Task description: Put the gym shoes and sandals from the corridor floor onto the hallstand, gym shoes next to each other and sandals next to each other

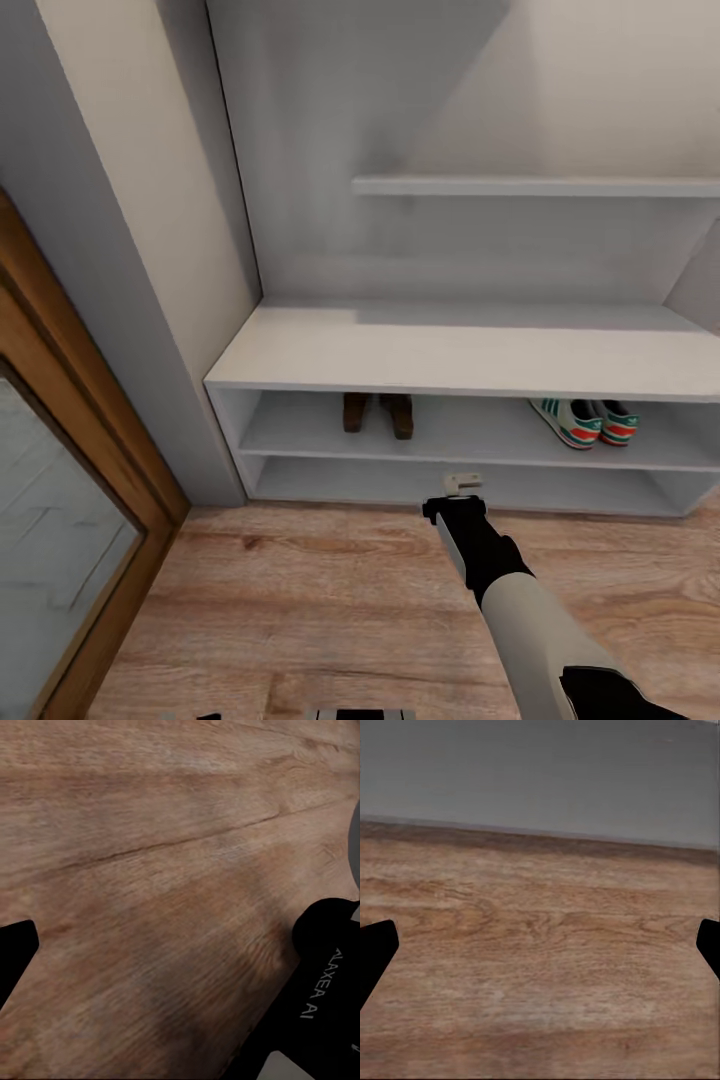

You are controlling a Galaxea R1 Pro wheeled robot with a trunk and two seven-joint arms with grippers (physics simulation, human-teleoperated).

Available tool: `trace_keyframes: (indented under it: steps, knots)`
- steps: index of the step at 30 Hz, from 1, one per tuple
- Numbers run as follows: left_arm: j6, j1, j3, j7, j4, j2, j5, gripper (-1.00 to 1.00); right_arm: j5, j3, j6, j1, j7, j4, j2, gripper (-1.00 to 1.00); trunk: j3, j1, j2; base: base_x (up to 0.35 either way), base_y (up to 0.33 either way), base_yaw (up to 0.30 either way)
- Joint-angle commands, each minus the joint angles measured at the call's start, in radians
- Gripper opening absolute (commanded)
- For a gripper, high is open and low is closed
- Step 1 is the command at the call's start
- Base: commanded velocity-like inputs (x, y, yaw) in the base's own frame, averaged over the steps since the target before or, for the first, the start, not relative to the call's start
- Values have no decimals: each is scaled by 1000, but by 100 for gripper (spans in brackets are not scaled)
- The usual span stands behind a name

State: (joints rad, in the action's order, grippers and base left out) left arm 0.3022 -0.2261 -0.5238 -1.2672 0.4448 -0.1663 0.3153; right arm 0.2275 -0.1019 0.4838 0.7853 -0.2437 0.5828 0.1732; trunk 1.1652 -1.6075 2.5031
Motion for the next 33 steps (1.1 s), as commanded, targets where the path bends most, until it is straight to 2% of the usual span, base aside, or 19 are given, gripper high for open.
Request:
trace_keyframes:
  steps: [1, 11, 26, 30, 33]
  knots:
    - [6, -1, -8, -4, 1, 1, 10, 100, 10, -5, 6, 0, 3, 1, 1, 100, 1, 1, 0, -337, -1, 0]
    - [6, -2, -9, -3, 3, -7, -7, 100, 12, -4, 2, -3, 5, 0, 1, 100, 1, 1, 0, -306, 0, 0]
    - [8, 1, -9, -7, 4, -14, -23, 100, 12, -4, -12, -39, 9, 0, 1, 100, 1, 1, 0, -41, 0, 0]
    - [10, 2, -13, -10, 4, -16, -25, 100, 15, -3, -53, -70, 23, -38, 1, 100, -3, 1, 0, -1, 0, 0]
    - [10, 2, -19, -10, 5, -16, -26, 100, 17, -1, -160, -77, 57, -156, 1, 100, -15, 3, -1, 0, 0, 0]
